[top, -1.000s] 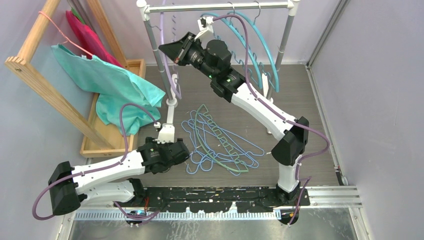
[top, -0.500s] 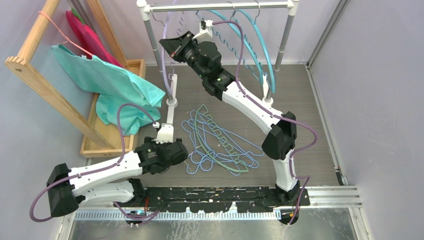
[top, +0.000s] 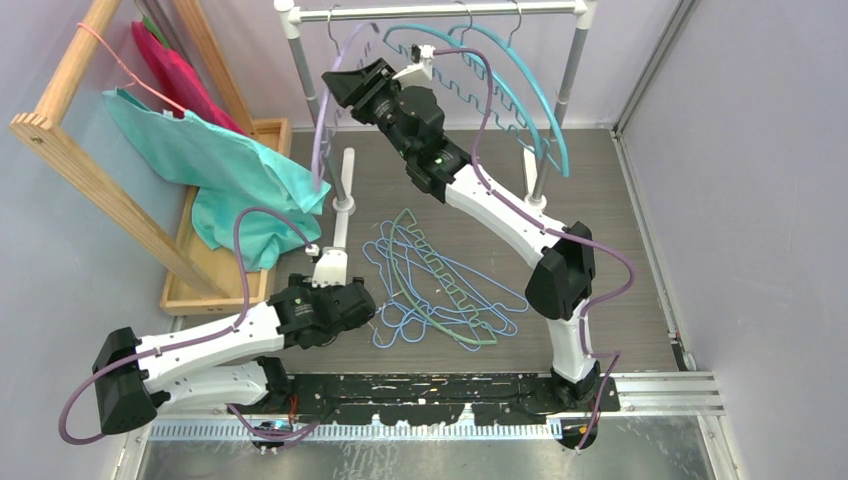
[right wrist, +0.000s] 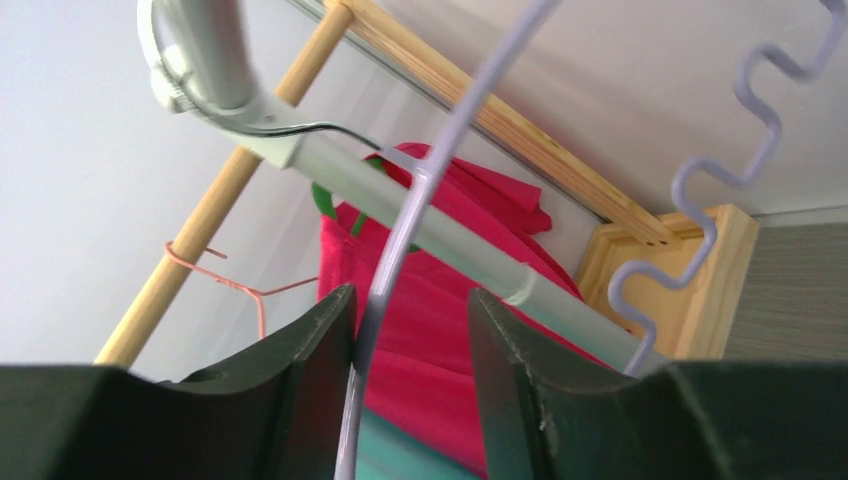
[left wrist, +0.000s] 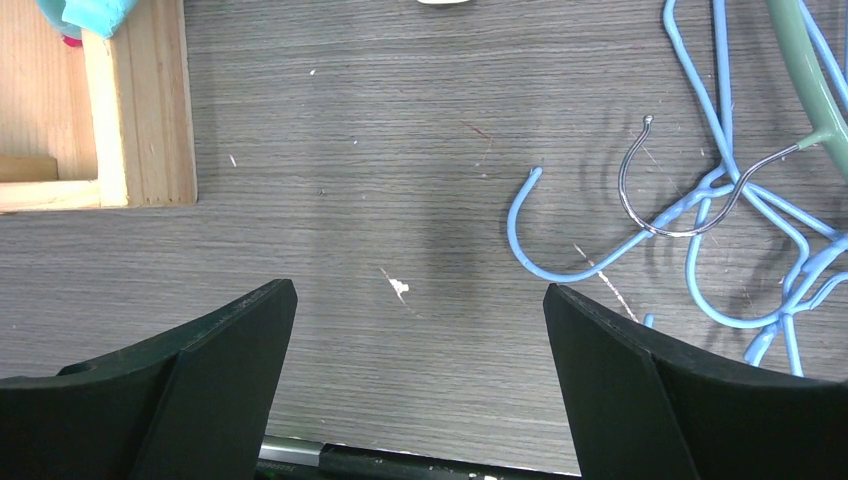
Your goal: Organize the hangers
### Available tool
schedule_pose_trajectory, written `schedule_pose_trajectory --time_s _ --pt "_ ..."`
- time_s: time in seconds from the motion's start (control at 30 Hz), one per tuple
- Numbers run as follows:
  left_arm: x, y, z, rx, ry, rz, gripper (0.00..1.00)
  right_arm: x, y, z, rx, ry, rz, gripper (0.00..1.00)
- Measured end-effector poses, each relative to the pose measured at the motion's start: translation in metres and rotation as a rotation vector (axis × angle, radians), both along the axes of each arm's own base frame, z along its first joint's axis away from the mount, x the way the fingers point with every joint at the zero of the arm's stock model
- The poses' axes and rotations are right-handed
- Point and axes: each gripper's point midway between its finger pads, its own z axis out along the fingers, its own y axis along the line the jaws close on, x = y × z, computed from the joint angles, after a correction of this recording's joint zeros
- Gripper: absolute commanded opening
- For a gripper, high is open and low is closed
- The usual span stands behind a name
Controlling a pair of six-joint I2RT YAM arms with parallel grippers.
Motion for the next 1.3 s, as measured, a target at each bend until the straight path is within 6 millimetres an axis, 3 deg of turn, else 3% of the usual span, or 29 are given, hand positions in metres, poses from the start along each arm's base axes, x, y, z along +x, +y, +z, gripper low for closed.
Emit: schedule_pose_trajectory --time_s 0.17,0.3,0.5,0.6,0.7,0.83,0.9,1.13,1.23,1.3 --pt "0.0 0.0 0.001 -0.006 -0.003 -0.001 0.98 -0.002 -0.002 -0.021 -0.045 0.013 0.003 0.57" --pt "0.0 0.0 0.002 -0.012 -0.004 -0.001 0.98 -0.019 -0.011 -0.039 -0.126 0.015 0.009 0.64" --pt "-0.001 -0.002 0.001 -0.02 0.0 -0.001 0.98 -0.087 -0.039 -0.062 -0.316 -0.037 0.007 0.77" --pt "-0.001 -0.002 0.001 -0.022 0.004 -0.001 0.98 -0.128 -0.061 -0.079 -0.421 -0.081 0.006 0.78" --pt "-0.002 -0.002 0.0 -0.021 0.006 -0.002 0.98 -0.155 -0.09 -0.101 -0.513 -0.1 -0.015 0.78" --pt "-0.002 -0.002 -0.001 -0.02 0.008 -0.002 0.98 -0.179 -0.133 -0.156 -0.672 -0.048 -0.058 0.74" --pt "-0.002 -0.002 -0.001 -0.019 0.008 -0.001 0.98 -0.191 -0.138 -0.179 -0.744 -0.026 -0.045 0.7" --pt "-0.002 -0.002 -0.002 -0.018 0.014 0.0 0.98 -0.242 -0.155 -0.319 -1.111 0.097 0.119 0.65" --pt "-0.003 -0.002 -0.003 -0.022 0.017 0.001 0.98 -0.25 -0.169 -0.36 -1.219 0.149 0.153 0.64" --pt "-0.003 -0.003 -0.003 -0.024 0.019 0.001 0.98 -0.253 -0.173 -0.377 -1.265 0.171 0.172 0.64"
